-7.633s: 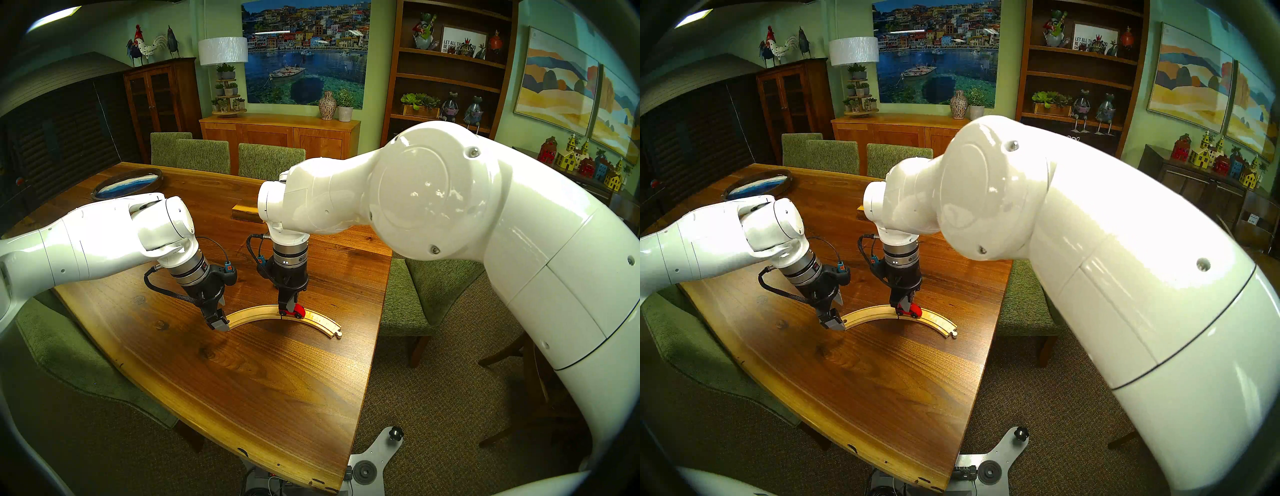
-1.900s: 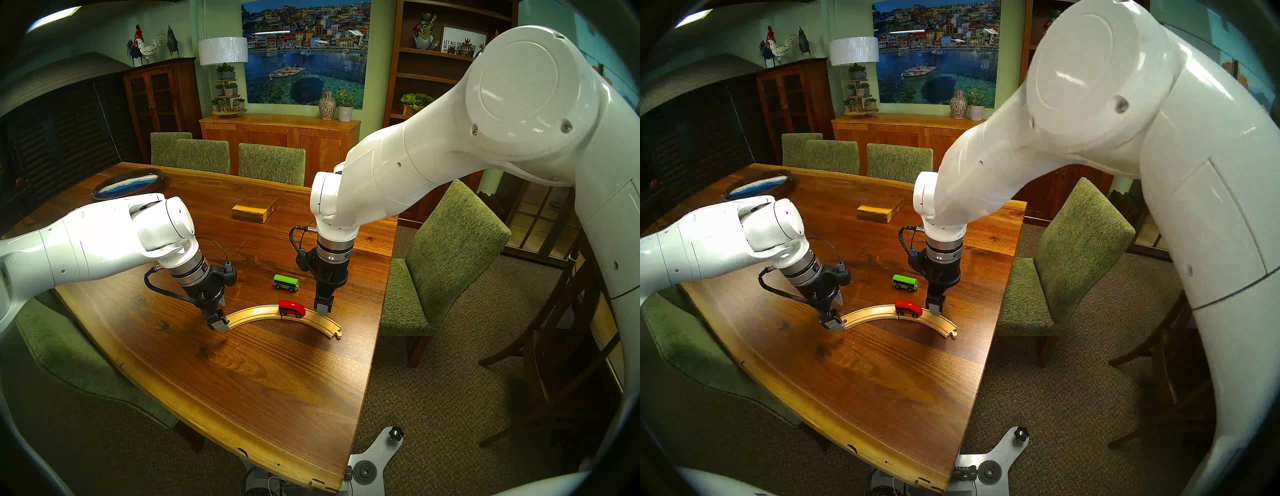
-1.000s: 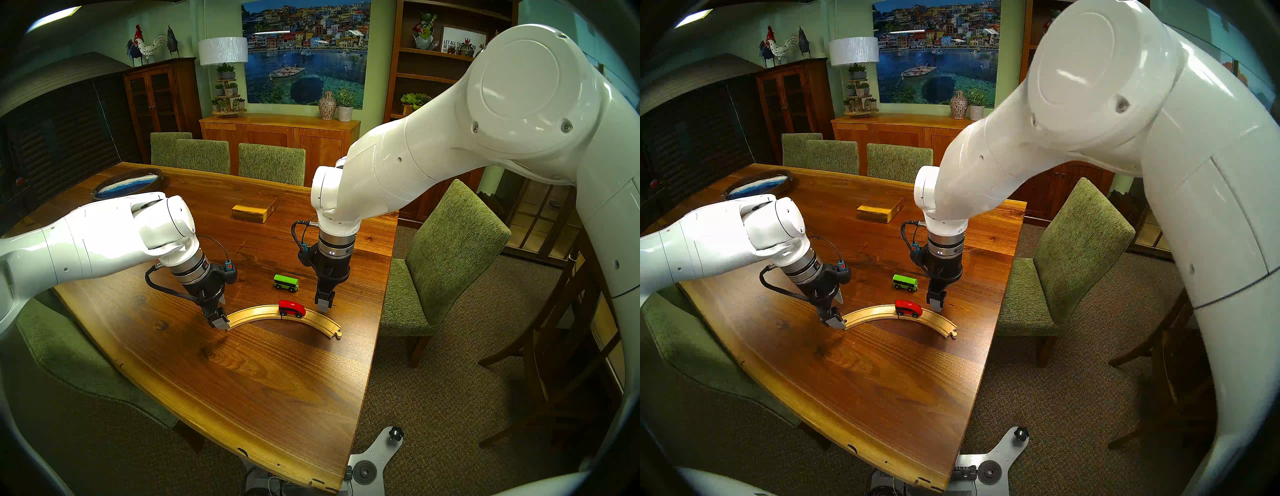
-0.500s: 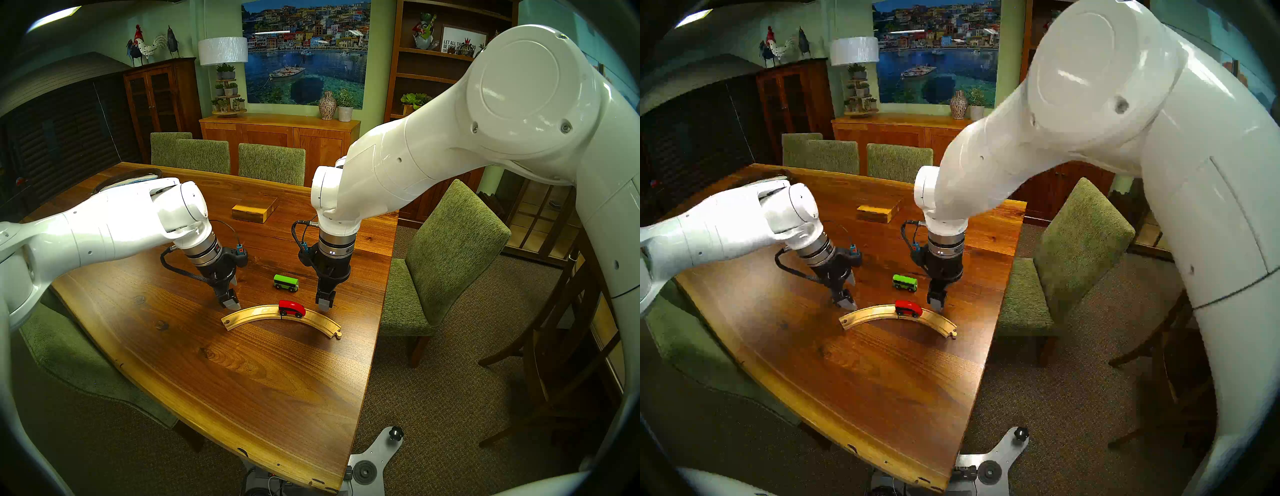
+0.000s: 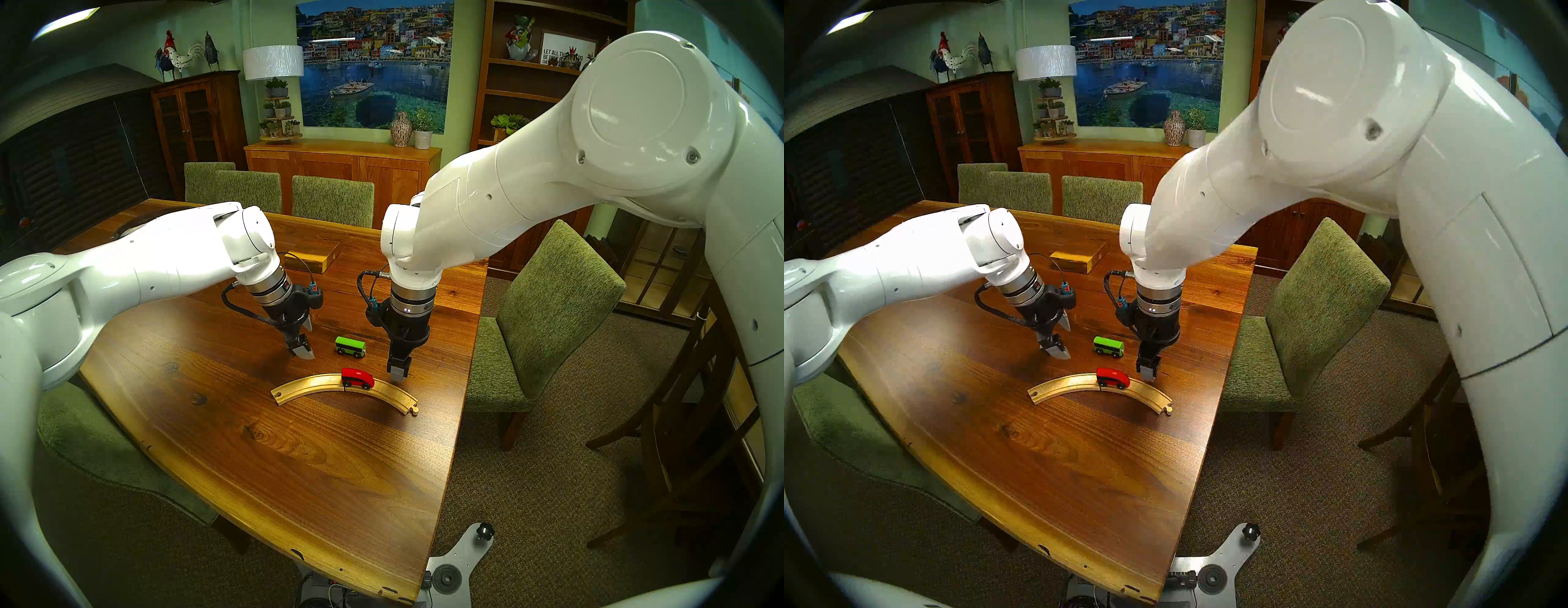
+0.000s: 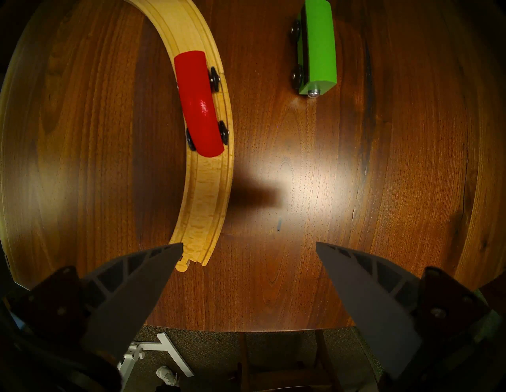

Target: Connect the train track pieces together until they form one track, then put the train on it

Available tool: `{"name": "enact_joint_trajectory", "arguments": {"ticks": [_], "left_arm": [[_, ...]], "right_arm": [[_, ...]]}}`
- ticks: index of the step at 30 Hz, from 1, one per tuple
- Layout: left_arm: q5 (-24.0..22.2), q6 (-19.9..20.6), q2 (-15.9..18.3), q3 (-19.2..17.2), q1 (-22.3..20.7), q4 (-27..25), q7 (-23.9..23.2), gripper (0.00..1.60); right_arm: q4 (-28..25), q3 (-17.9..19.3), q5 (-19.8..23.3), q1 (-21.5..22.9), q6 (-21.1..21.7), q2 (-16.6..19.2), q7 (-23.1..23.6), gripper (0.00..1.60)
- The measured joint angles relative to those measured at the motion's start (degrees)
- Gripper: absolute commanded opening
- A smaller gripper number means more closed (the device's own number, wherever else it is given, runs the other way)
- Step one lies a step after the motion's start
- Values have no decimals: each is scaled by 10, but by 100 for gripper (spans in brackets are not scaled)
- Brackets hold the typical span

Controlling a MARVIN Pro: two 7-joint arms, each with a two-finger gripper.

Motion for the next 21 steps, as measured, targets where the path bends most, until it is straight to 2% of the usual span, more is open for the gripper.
{"name": "enact_joint_trajectory", "arguments": {"ticks": [9, 21], "left_arm": [[12, -51, -56, -1, 4, 70, -17, 160], [25, -123, -139, 0, 15, 193, -47, 160]], "right_arm": [[0, 1, -1, 0, 1, 0, 0, 160], [1, 1, -2, -1, 1, 0, 0, 160]]}}
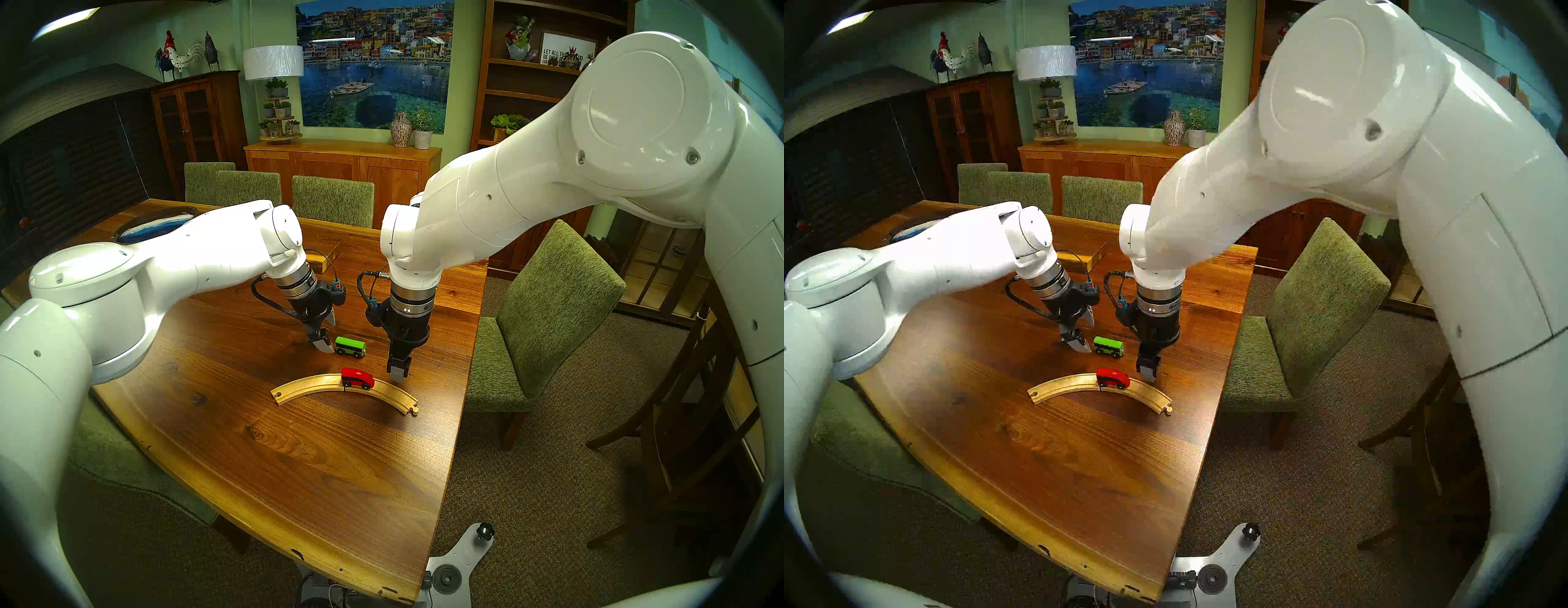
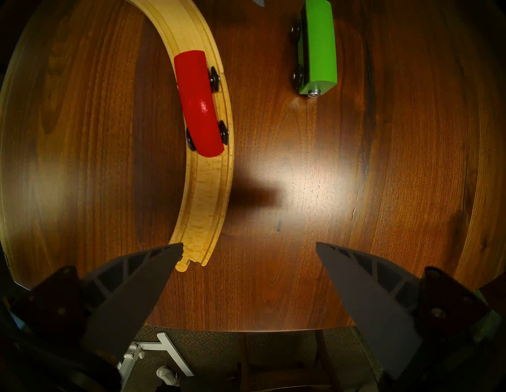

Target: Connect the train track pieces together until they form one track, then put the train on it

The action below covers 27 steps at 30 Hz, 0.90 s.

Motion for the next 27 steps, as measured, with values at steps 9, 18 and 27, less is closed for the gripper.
{"name": "enact_joint_trajectory", "arguments": {"ticks": [9, 18, 27], "left_arm": [[2, -51, -54, 0, 10, 88, -27, 160], [0, -92, -105, -1, 18, 164, -48, 160], [2, -117, -137, -1, 22, 212, -55, 60]], "right_arm": [[0, 1, -1, 0, 1, 0, 0, 160], [0, 1, -2, 0, 1, 0, 0, 160], [1, 2, -2, -1, 2, 0, 0, 160]]}}
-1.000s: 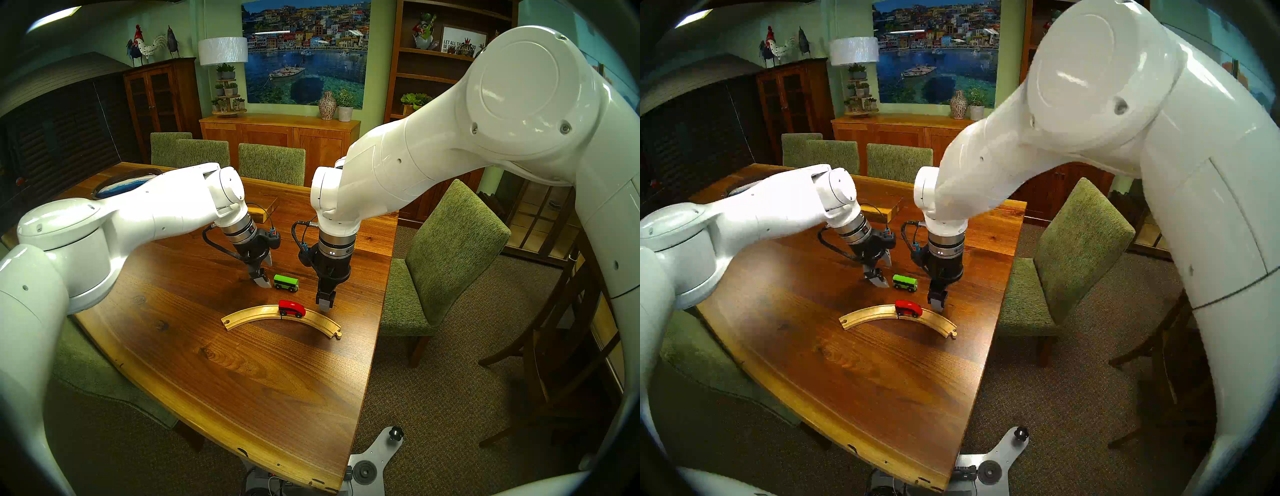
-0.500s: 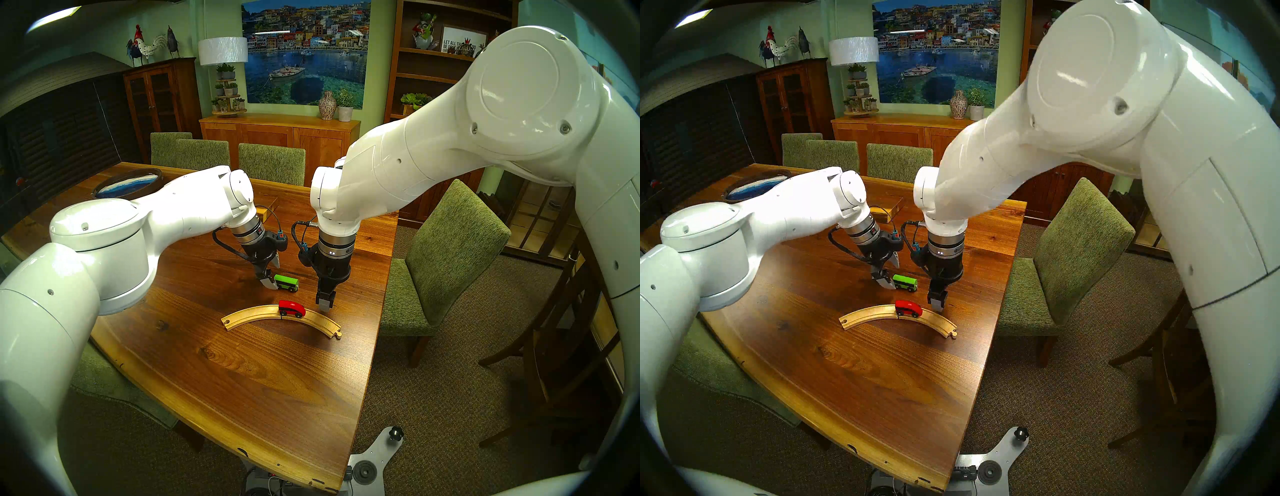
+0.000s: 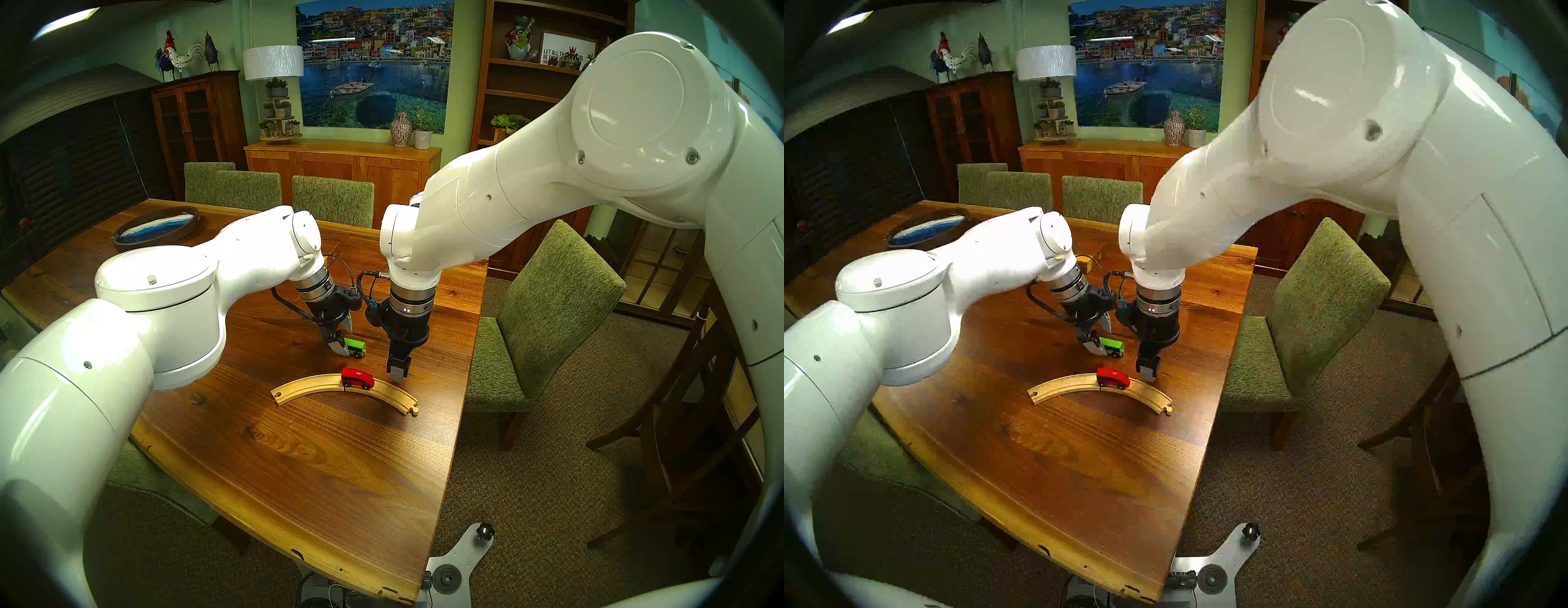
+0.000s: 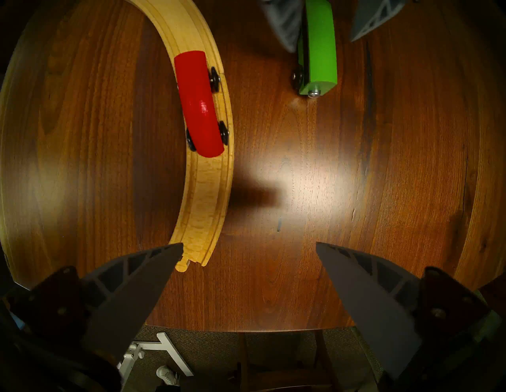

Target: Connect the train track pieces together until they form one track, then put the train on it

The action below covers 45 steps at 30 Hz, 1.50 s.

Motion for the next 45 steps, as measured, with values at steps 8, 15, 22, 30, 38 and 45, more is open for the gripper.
{"name": "enact_joint_trajectory", "arguments": {"ticks": [8, 15, 22, 30, 38, 45], "left_arm": [[7, -26, -23, 1, 1, 40, -4, 0], [13, -46, -30, 1, 1, 57, -18, 0], [14, -53, -22, -3, -6, 63, -37, 0], [11, -61, 1, -9, -25, 66, -73, 0], [9, -68, 31, -12, -36, 61, -116, 0], [8, -64, 54, -12, -35, 48, -126, 0]], "right_arm": [[0, 1, 0, 0, 0, 0, 0, 160], [0, 1, -1, 0, 1, 0, 0, 160], [0, 1, -1, 0, 1, 0, 0, 160], [0, 1, -1, -1, 1, 0, 0, 160], [0, 2, -2, -1, 1, 0, 0, 160], [0, 2, -2, -1, 1, 0, 0, 160]]}}
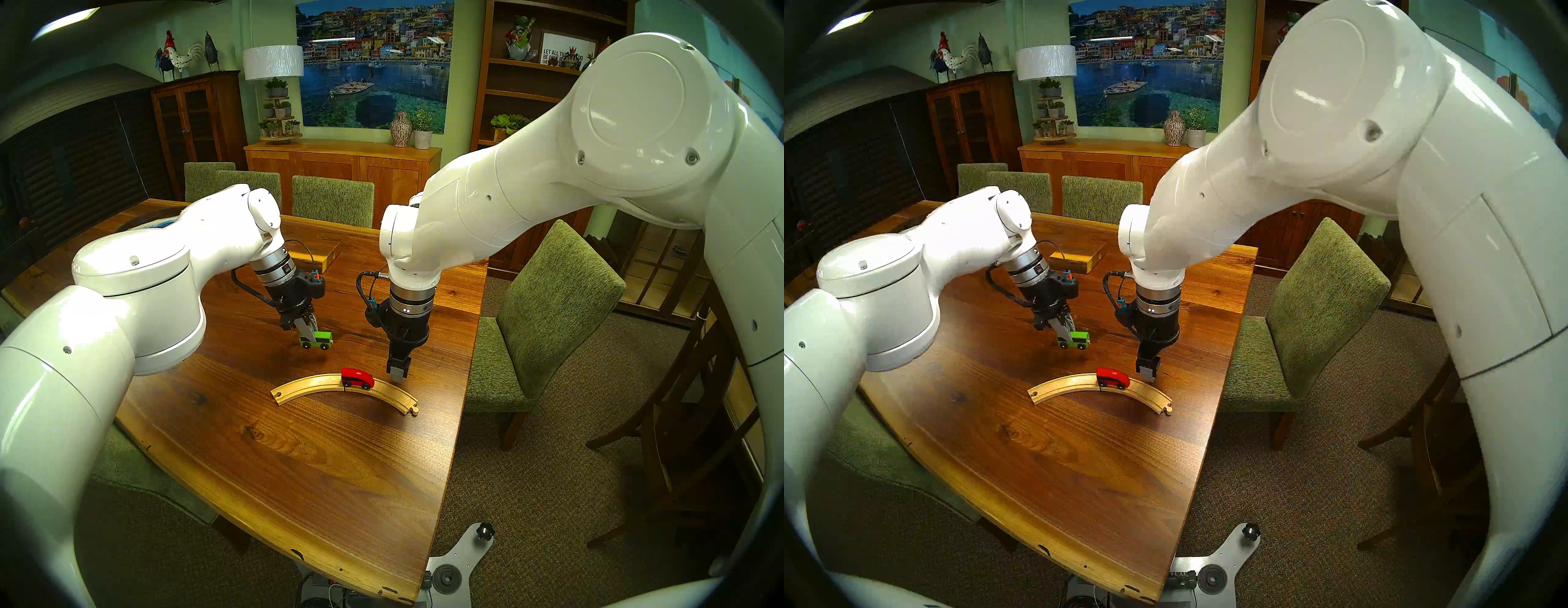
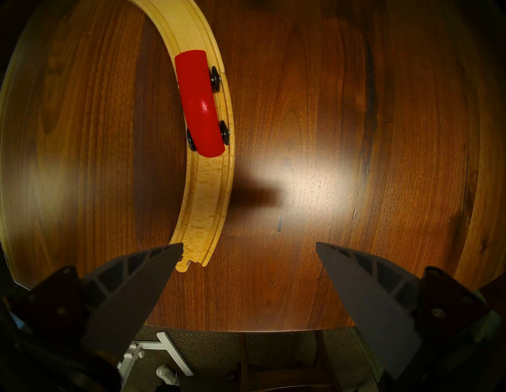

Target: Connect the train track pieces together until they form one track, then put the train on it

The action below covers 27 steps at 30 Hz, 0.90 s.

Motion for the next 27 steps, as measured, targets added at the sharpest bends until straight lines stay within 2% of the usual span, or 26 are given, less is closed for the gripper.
{"name": "enact_joint_trajectory", "arguments": {"ticks": [13, 27], "left_arm": [[-2, 23, 35, 0, 5, -36, -3, 0], [-4, 39, 67, 2, 12, -99, -3, 0]], "right_arm": [[0, 0, -1, -1, 0, 0, 0, 160], [0, 0, -3, -3, 1, 0, 0, 160]]}}
